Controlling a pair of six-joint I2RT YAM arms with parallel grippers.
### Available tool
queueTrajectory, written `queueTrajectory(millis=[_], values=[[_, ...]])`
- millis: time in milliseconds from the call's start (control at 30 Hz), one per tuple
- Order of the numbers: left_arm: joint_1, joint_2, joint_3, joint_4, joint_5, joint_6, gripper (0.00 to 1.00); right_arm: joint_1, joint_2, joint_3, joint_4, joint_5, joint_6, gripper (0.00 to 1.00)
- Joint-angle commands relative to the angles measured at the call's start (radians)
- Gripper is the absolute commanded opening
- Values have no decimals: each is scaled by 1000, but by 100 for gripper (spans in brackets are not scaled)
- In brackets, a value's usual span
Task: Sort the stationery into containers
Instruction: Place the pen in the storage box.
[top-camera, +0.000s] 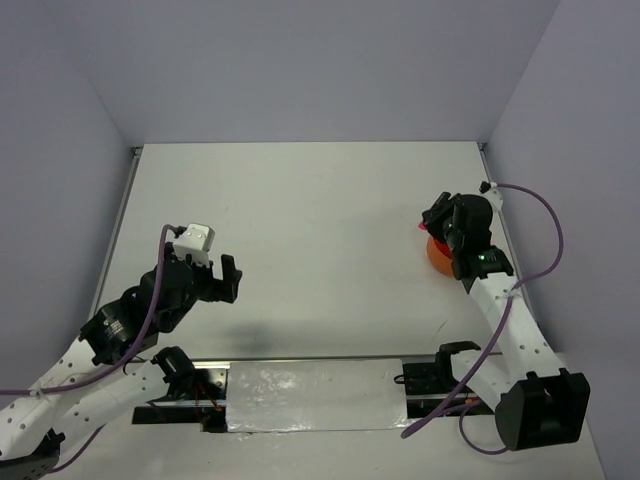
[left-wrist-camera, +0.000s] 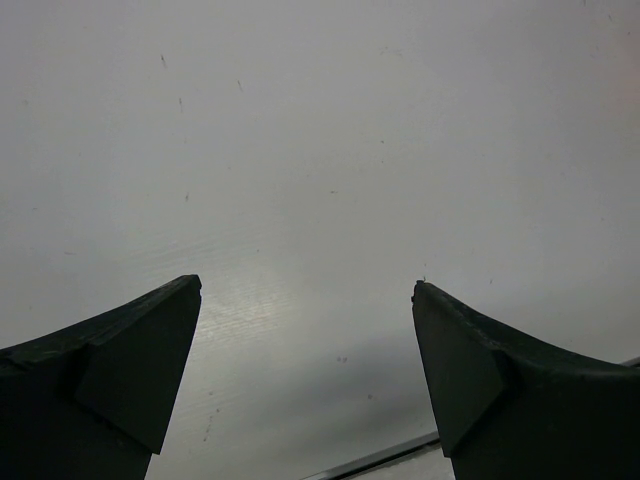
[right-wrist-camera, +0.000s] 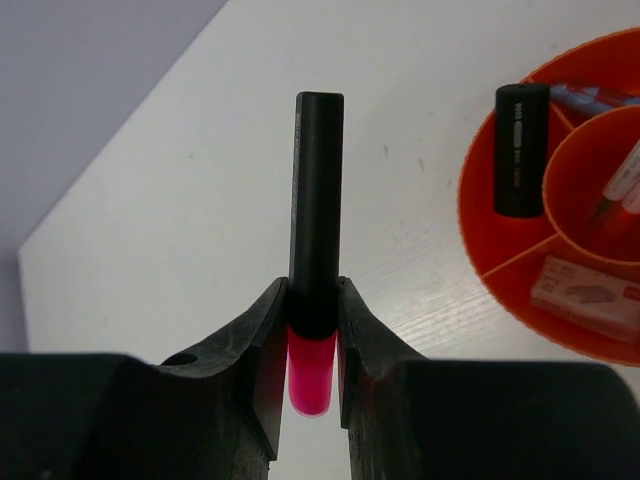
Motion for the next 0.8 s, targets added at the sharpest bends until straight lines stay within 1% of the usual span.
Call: queueTrajectory(millis=[0,33,67,100,133,167,200,300,400,467,500,600,667,733,767], values=[[6,-9,2,47,1,11,99,-6,-63,-30,48,-72,128,0],[6,-7,3,45,-5,11,99,-5,-98,-88,100,-94,235,0],[6,-6,3,44,-7,9,99,-3,-112,-115,132,-139,291,0],[6,-6,3,42,-10,8,99,-3,-123,-143,153,-149,358,0],[6,-4,3,41,-10,6,99,-2,-137,-180,180,-176,485,0],[6,-6,3,41,-13,5,99,3,-142,-191,174,-167,545,0],[6,-7,2,41,-16,5,99,14,-155,-205,160,-154,655,0],[6,-7,2,39,-20,2,99,17,-178,-203,117,-71,806,0],[6,-4,2,36,-25,-2,99,17,-200,-174,-2,15,1007,0],[6,0,2,36,-25,-2,99,-2,-194,-192,15,1,1090,0],[6,2,2,38,-25,-2,99,-18,-179,-235,99,-68,1160,0],[6,11,3,36,-23,0,99,-17,-134,-286,218,-143,1271,0],[6,17,3,33,-27,-3,99,-19,-102,-278,261,-146,1278,0],[6,13,3,33,-25,-3,99,-19,-91,-268,266,-146,1262,0],[6,11,3,35,-25,-3,99,-19,-99,-265,319,-146,1236,0]])
